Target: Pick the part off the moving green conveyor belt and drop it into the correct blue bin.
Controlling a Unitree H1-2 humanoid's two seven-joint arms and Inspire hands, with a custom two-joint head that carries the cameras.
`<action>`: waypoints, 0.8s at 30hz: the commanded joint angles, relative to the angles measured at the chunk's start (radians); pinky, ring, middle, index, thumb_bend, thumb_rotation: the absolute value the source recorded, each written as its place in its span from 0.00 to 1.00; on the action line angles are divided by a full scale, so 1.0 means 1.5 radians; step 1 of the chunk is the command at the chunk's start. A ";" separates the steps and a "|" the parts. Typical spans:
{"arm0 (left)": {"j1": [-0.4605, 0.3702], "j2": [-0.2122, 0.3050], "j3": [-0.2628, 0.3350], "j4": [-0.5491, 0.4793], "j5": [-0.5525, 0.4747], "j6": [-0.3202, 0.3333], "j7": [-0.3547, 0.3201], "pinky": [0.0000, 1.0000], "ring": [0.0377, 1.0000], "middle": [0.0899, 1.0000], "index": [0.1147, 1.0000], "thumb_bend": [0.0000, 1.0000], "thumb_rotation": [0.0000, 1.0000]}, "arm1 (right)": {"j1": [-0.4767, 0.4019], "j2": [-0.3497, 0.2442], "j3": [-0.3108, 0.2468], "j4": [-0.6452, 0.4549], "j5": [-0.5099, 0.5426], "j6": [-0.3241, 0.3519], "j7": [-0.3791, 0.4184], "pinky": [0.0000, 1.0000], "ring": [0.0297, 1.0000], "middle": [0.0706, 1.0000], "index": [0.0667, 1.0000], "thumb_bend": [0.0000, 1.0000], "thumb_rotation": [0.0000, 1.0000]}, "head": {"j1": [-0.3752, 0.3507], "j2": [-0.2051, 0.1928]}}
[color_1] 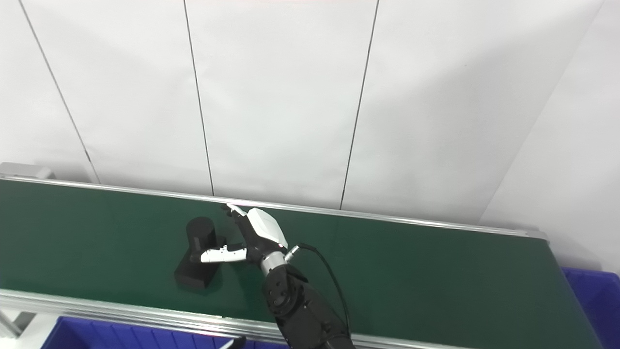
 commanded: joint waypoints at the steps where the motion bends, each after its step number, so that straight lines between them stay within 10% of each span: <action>1: -0.007 0.009 -0.006 -0.020 0.008 -0.021 0.027 0.91 0.92 0.93 0.90 0.86 1.00 | -0.044 0.017 -0.001 0.007 0.006 -0.044 -0.017 0.85 0.88 0.90 0.92 1.00 0.58 | 0.002 0.002; 24: 0.019 0.024 -0.032 -0.042 0.002 -0.021 0.073 0.92 0.93 0.92 0.88 0.90 1.00 | -0.128 0.062 -0.038 0.262 0.060 -0.128 -0.135 0.72 0.79 0.82 0.85 0.90 0.40 | -0.002 0.021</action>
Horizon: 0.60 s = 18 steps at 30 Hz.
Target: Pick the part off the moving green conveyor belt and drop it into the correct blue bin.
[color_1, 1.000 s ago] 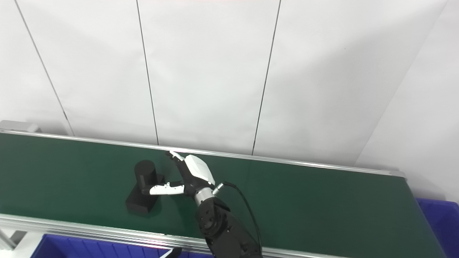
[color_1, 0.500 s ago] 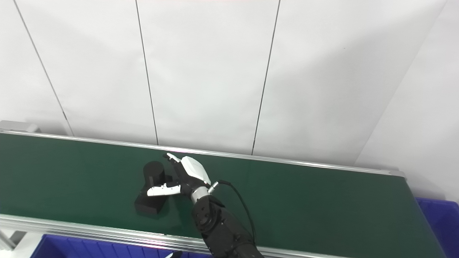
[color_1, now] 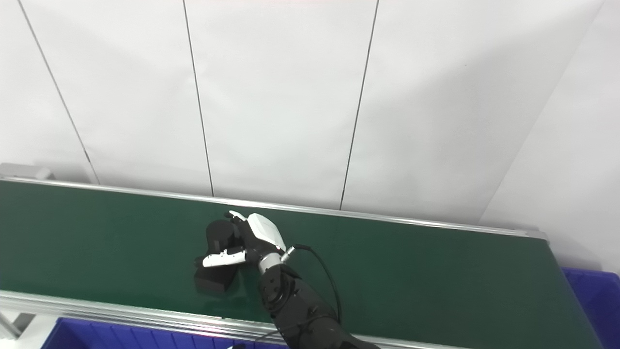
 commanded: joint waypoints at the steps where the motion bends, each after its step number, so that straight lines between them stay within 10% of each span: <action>1: 0.003 0.006 0.002 -0.022 -0.001 -0.021 0.016 0.92 0.93 0.92 0.88 0.89 1.00 | -0.029 0.026 -0.012 0.007 0.015 -0.051 -0.045 0.69 0.76 0.80 0.83 0.87 0.37 | -0.001 0.003; 6: 0.013 0.009 0.003 -0.027 -0.011 -0.021 0.016 0.93 0.92 0.92 0.89 0.84 0.99 | -0.019 0.040 -0.040 0.037 0.042 -0.108 -0.134 0.56 0.60 0.65 0.59 0.57 0.12 | -0.004 0.010; 10: 0.023 0.006 0.010 -0.029 -0.016 -0.021 0.010 0.93 0.92 0.92 0.89 0.84 0.98 | -0.013 0.047 -0.058 0.046 0.060 -0.136 -0.182 0.37 0.42 0.40 0.49 0.51 0.01 | -0.005 0.011; 18: 0.019 0.007 0.013 -0.030 -0.018 -0.021 -0.005 0.92 0.92 0.92 0.90 0.84 1.00 | -0.010 0.051 -0.071 0.050 0.076 -0.161 -0.235 0.37 0.40 0.45 0.48 0.51 0.00 | -0.015 0.016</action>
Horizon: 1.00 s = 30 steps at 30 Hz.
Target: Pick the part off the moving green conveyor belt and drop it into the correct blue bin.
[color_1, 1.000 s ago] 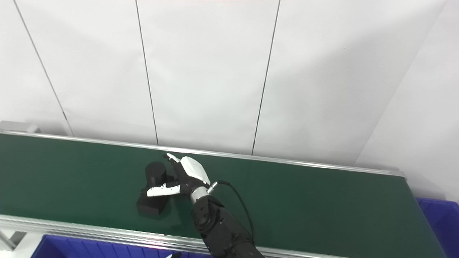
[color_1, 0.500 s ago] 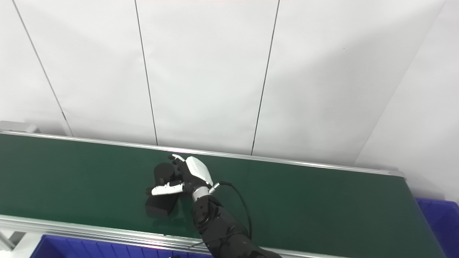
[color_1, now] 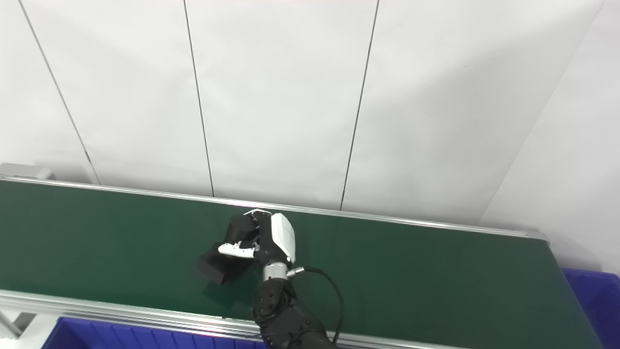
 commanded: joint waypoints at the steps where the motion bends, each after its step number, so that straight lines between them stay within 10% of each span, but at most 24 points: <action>1: -0.006 0.006 0.007 -0.018 -0.005 -0.021 -0.006 0.91 0.92 0.92 0.90 0.84 1.00 | -0.026 0.017 0.001 -0.007 -0.001 -0.043 -0.025 0.36 0.40 0.44 0.49 0.51 0.00 | -0.001 0.000; 18: -0.008 0.001 0.023 -0.024 -0.007 -0.021 -0.045 0.96 0.94 0.94 0.92 0.80 1.00 | 0.021 0.000 0.003 -0.083 -0.004 -0.093 -0.086 0.40 0.41 0.44 0.47 0.51 0.00 | -0.024 0.022; 30: -0.009 -0.006 0.034 -0.045 -0.021 -0.021 -0.076 0.97 0.96 0.95 0.94 0.77 1.00 | 0.306 -0.064 -0.015 -0.619 -0.023 0.033 0.047 0.19 0.31 0.45 0.45 0.51 0.00 | -0.035 0.079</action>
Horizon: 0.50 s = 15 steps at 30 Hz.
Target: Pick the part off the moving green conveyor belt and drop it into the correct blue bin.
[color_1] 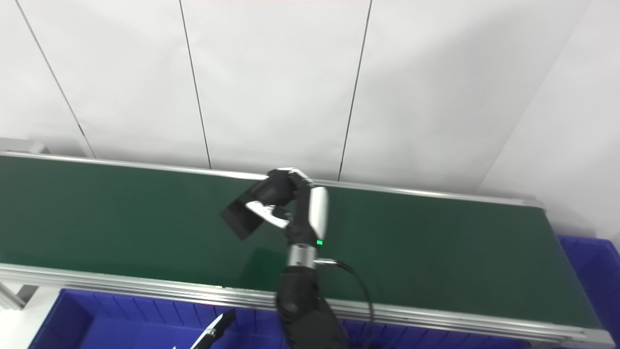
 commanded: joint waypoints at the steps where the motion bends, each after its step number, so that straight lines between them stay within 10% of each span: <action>1: -0.005 0.000 0.007 -0.027 -0.003 -0.021 -0.011 0.97 0.96 0.95 0.95 0.77 1.00 | 0.013 0.002 -0.001 -0.086 -0.014 0.031 0.032 0.18 0.26 0.44 0.45 0.52 0.00 | 0.001 0.004; 15: 0.012 -0.019 0.067 -0.061 -0.031 -0.021 -0.077 0.91 0.93 0.93 0.91 0.75 0.93 | 0.209 -0.034 -0.023 -0.337 -0.032 0.057 0.126 0.18 0.23 0.39 0.46 0.51 0.00 | 0.001 0.040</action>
